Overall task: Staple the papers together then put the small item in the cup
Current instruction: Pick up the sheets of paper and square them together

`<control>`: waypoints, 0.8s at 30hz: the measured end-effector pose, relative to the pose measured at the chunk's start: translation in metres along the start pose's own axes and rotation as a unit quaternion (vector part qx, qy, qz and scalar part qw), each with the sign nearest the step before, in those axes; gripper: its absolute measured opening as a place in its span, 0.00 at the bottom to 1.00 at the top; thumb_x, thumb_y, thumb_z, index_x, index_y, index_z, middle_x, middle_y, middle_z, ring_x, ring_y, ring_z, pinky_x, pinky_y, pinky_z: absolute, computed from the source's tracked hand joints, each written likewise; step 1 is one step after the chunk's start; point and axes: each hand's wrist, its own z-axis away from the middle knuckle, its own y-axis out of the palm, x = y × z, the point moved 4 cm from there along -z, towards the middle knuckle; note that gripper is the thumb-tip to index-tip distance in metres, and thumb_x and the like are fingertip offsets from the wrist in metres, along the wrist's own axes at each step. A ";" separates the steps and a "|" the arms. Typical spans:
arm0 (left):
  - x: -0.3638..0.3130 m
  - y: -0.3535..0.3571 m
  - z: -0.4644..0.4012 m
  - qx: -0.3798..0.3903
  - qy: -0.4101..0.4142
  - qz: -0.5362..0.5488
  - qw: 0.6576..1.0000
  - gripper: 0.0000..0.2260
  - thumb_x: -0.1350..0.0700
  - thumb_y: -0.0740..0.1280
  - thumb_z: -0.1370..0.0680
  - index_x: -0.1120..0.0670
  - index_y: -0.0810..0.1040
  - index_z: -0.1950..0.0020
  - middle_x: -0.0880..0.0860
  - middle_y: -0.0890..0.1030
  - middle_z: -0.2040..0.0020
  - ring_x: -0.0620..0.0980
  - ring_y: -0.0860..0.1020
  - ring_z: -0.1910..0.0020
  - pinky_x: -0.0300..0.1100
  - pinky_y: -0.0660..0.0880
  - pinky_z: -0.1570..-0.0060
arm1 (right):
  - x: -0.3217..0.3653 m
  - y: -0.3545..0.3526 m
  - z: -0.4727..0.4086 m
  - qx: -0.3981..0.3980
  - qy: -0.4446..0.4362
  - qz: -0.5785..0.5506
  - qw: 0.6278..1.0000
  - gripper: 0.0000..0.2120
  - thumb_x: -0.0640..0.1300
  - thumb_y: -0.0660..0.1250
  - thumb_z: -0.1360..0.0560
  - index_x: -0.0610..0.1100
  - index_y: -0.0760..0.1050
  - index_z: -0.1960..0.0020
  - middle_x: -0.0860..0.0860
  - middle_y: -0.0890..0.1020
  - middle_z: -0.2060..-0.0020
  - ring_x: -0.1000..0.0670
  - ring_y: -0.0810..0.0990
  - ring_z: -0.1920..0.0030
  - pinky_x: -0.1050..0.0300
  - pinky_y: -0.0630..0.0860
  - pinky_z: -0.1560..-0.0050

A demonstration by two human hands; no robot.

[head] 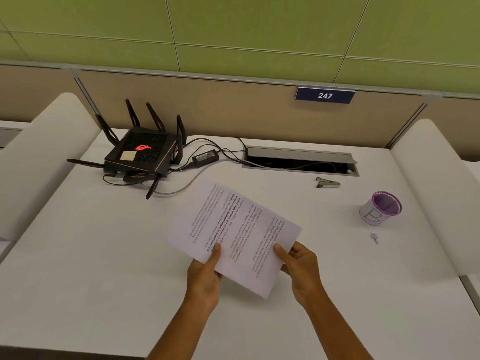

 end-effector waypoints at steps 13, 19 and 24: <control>-0.058 -0.021 -0.016 0.049 0.075 -0.290 0.953 0.14 0.53 0.78 0.23 0.45 0.85 0.38 0.49 0.89 0.44 0.52 0.86 0.42 0.48 0.85 0.46 | 0.054 -0.032 -0.011 0.018 -0.094 0.186 0.978 0.09 0.39 0.73 0.22 0.53 0.86 0.48 0.55 0.90 0.56 0.50 0.88 0.54 0.52 0.86 0.50; -0.074 0.004 -0.011 0.068 0.151 -0.321 0.933 0.07 0.54 0.76 0.21 0.45 0.88 0.44 0.47 0.90 0.51 0.50 0.87 0.51 0.39 0.85 0.57 | 0.052 -0.036 -0.008 -0.016 -0.144 0.141 0.979 0.10 0.40 0.73 0.22 0.54 0.86 0.48 0.57 0.89 0.54 0.53 0.87 0.51 0.59 0.83 0.48; -0.057 0.001 -0.004 0.075 0.149 -0.362 0.917 0.06 0.57 0.75 0.21 0.45 0.88 0.49 0.41 0.89 0.55 0.45 0.87 0.53 0.33 0.82 0.58 | 0.020 -0.041 -0.011 -0.040 -0.087 0.116 0.989 0.08 0.38 0.74 0.23 0.47 0.86 0.45 0.56 0.89 0.55 0.52 0.88 0.50 0.67 0.82 0.56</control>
